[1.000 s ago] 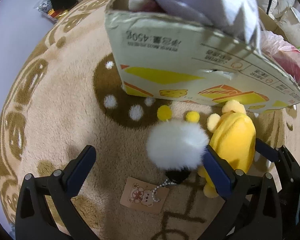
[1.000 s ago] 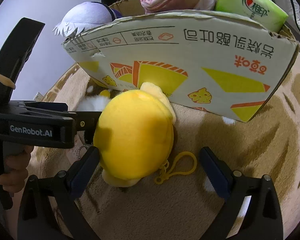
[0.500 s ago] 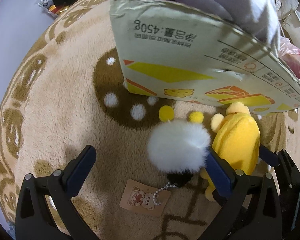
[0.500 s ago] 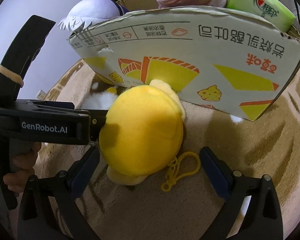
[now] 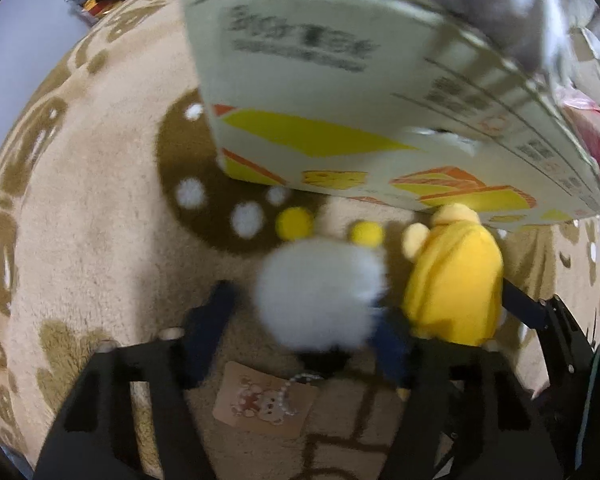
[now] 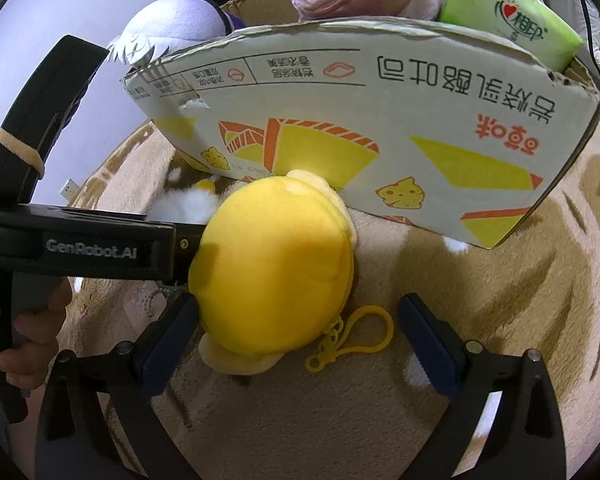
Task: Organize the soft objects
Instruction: 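Grasp the white pompom keychain with left while right grasps the yellow round plush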
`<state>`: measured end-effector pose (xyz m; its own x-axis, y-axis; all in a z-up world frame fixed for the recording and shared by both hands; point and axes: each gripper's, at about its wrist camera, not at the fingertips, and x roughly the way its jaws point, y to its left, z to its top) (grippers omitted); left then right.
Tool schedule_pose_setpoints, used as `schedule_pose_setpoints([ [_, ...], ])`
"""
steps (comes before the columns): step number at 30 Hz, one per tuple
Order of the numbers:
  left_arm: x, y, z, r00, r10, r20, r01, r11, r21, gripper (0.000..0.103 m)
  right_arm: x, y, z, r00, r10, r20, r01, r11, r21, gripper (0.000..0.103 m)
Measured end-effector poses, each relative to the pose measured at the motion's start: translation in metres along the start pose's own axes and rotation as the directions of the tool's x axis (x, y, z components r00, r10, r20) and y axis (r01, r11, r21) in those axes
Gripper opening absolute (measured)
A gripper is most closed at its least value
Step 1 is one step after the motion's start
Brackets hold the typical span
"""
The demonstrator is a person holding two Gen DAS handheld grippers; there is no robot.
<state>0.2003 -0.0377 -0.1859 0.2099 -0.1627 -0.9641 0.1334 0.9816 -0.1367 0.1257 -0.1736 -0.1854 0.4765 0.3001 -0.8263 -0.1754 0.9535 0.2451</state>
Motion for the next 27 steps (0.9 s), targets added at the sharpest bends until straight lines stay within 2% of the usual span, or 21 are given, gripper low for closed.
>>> schedule_pose_setpoints([
  [2,0.001,-0.006,-0.003,1.0,0.002,0.003,-0.002,1.0,0.028,0.036,-0.001,-0.001,0.0,1.0,0.007,-0.001,-0.007,1.0,0.003,0.101],
  [4,0.0,-0.01,-0.004,1.0,-0.019,0.004,0.019,0.998,0.051,0.034,-0.002,-0.002,0.0,1.0,0.024,0.0,-0.024,1.0,0.009,0.098],
  [8,-0.001,-0.011,-0.007,1.0,-0.012,0.011,0.012,0.998,0.058,0.029,-0.007,-0.002,0.0,0.998,0.062,-0.005,-0.061,0.998,0.023,0.087],
  [15,-0.018,-0.003,-0.014,0.999,0.013,0.052,-0.014,1.0,0.015,0.026,-0.008,0.005,-0.003,0.997,0.074,-0.008,-0.074,0.997,0.022,0.085],
  [17,-0.019,-0.001,-0.019,0.999,0.014,0.047,-0.015,1.0,0.014,0.025,-0.006,0.007,-0.005,0.996,0.086,-0.007,-0.086,0.996,0.016,0.072],
  [19,-0.024,0.001,-0.021,0.998,0.026,0.054,-0.027,0.999,0.018,0.026,-0.003,0.01,-0.006,0.994,0.104,-0.023,-0.103,0.995,0.007,0.052],
  [21,-0.032,0.002,-0.025,0.998,0.028,0.063,-0.029,1.0,0.011,0.026,-0.005,0.015,-0.006,0.996,0.089,-0.019,-0.089,0.996,-0.007,0.051],
  [23,-0.038,0.0,-0.028,0.997,0.03,0.073,-0.03,1.0,0.002,0.025,-0.009,0.016,-0.006,0.996,0.089,-0.008,-0.089,0.996,-0.013,0.043],
  [27,-0.051,-0.002,-0.038,0.995,0.035,0.094,-0.037,0.999,0.012,0.026,-0.022,0.014,-0.008,0.996,0.086,0.014,-0.086,0.996,-0.01,0.037],
])
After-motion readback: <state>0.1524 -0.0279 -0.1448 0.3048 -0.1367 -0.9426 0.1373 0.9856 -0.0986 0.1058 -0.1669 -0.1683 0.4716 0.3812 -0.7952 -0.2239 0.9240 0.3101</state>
